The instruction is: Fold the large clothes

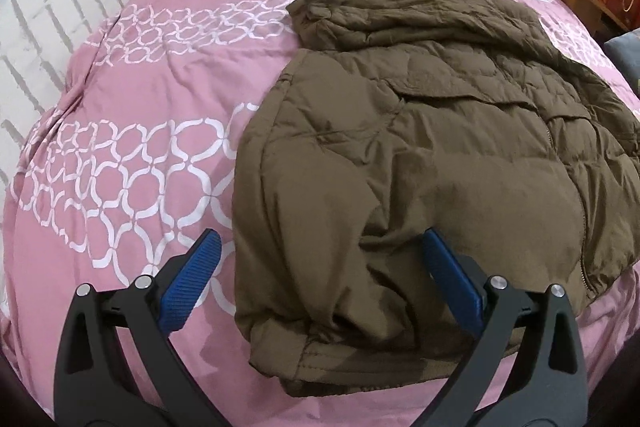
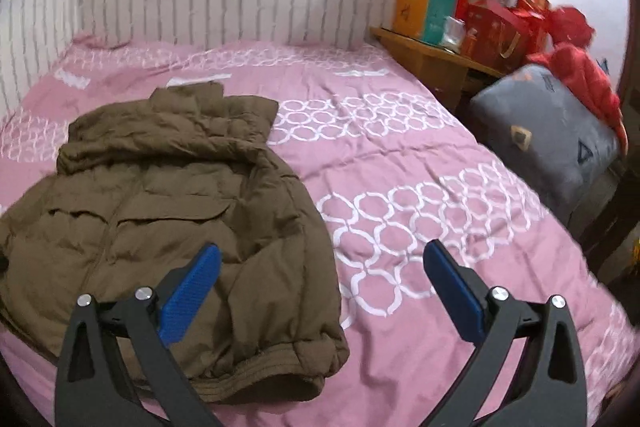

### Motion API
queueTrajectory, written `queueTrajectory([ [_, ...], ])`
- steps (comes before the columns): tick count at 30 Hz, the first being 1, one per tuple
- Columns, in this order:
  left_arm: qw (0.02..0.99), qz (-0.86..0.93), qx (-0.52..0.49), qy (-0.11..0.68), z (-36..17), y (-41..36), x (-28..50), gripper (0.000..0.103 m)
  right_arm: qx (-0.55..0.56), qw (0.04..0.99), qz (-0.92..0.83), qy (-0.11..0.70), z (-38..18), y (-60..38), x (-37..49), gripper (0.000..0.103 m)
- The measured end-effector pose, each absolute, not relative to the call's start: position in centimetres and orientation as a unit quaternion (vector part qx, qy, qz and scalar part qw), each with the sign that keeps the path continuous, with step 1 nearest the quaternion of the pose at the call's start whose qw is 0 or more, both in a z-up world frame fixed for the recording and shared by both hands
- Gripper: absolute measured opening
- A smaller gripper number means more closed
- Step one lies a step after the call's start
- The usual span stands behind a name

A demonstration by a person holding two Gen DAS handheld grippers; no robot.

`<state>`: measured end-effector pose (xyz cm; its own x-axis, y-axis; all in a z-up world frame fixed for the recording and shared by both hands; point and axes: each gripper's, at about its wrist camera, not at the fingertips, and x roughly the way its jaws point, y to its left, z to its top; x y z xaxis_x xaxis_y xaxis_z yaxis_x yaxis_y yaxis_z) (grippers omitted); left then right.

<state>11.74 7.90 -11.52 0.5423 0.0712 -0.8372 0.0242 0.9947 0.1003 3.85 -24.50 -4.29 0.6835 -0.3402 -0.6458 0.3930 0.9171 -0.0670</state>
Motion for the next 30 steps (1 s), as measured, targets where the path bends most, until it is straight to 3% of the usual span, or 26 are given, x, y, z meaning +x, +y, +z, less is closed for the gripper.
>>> queueTrajectory([
  [2, 0.877, 0.01, 0.046, 0.477, -11.0, 7.9, 11.4, 0.1, 0.074, 0.901, -0.174, 0.391, -6.6, -25.4, 4.9, 0.101],
  [6, 0.873, 0.01, 0.013, 0.488, -10.7, 8.0, 10.7, 0.1, 0.138, 0.901, -0.104, 0.399, -8.0, -25.9, 5.3, 0.101],
  [17, 0.867, 0.019, 0.068, 0.493, -12.8, 6.0, 10.0, 0.1, 0.14, 0.889, -0.122, 0.418, -9.1, -26.1, 5.2, 0.101],
  [30, 0.859, 0.008, 0.049, 0.51, -13.5, 6.9, 10.7, 0.1, 0.124, 0.867, -0.139, 0.462, -10.9, -27.1, 6.9, 0.101],
])
